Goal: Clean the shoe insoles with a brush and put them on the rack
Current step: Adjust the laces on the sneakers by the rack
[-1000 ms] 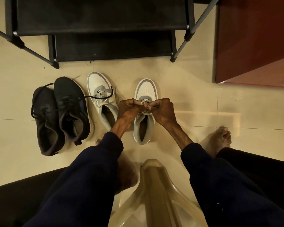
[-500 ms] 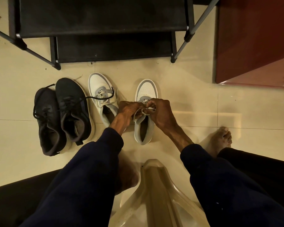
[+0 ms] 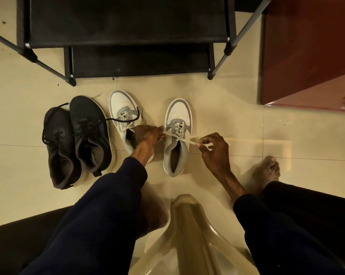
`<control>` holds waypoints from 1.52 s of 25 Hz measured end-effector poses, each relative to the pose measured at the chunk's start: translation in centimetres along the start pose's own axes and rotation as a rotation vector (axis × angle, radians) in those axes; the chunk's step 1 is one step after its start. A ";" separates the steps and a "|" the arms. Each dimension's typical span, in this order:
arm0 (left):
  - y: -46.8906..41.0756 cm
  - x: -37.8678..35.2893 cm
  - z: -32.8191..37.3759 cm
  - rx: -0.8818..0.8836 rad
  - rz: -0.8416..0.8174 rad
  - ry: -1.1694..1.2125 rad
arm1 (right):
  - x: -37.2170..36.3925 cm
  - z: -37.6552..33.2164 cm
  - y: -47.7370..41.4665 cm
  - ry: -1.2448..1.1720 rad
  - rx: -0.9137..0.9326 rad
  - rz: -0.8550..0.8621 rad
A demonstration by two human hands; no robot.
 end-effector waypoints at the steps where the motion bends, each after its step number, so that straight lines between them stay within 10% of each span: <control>1: -0.2 0.0 -0.3 -0.006 0.003 -0.004 | 0.1 0.3 0.5 -0.030 -0.032 -0.008; 7: 1.2 1.1 -0.4 -0.080 0.023 -0.069 | -0.8 -0.4 1.0 -0.119 -0.151 0.006; 16: 5.2 10.2 4.4 -0.484 0.431 -0.142 | -1.6 -9.9 -0.3 -0.148 0.157 0.141; 23: 1.3 11.6 4.5 -0.622 0.241 -0.389 | -12.7 -14.6 -4.0 0.094 0.210 -0.462; 38: 4.3 11.4 2.5 -0.690 0.004 -0.439 | -12.2 -11.9 -2.9 0.211 0.191 -0.262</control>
Point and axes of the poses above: each hand's wrist, its own y-axis away from the middle knuckle, its own x-axis out of the back of the hand, z = x × y, the point moved 5 cm from there along -y, towards the middle knuckle, and after that the axes turned 1 degree about -z, right-handed, at the moved point
